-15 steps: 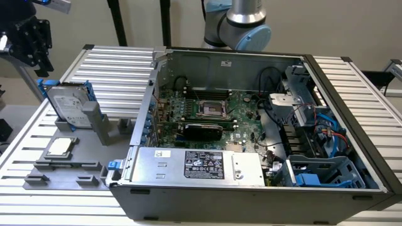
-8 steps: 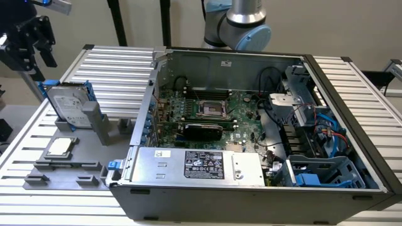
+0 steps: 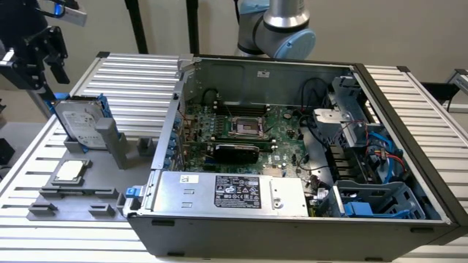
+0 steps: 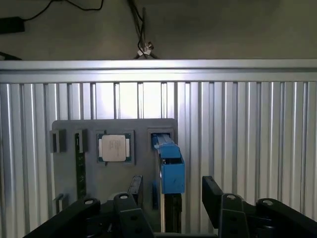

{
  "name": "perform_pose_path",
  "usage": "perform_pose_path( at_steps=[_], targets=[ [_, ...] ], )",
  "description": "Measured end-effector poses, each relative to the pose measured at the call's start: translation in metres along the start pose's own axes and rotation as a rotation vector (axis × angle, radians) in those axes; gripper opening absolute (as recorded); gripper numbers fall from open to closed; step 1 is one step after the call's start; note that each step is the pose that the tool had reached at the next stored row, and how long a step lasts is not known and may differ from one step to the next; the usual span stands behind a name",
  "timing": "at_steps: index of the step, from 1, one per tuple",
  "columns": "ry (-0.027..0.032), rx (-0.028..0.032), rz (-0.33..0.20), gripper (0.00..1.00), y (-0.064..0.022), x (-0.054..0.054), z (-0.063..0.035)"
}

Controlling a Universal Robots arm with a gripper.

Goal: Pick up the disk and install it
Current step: 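Pick up the disk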

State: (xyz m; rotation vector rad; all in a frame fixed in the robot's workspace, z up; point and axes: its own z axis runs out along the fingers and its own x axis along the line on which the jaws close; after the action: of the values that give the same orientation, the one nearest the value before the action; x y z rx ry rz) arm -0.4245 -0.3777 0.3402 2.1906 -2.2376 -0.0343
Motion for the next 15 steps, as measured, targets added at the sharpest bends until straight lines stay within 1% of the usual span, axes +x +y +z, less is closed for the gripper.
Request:
perform_pose_path(
  at_steps=[15],
  targets=[
    [-0.0005, 0.0002, 0.02, 0.6, -0.0006, -0.001, 0.0273]
  ],
)
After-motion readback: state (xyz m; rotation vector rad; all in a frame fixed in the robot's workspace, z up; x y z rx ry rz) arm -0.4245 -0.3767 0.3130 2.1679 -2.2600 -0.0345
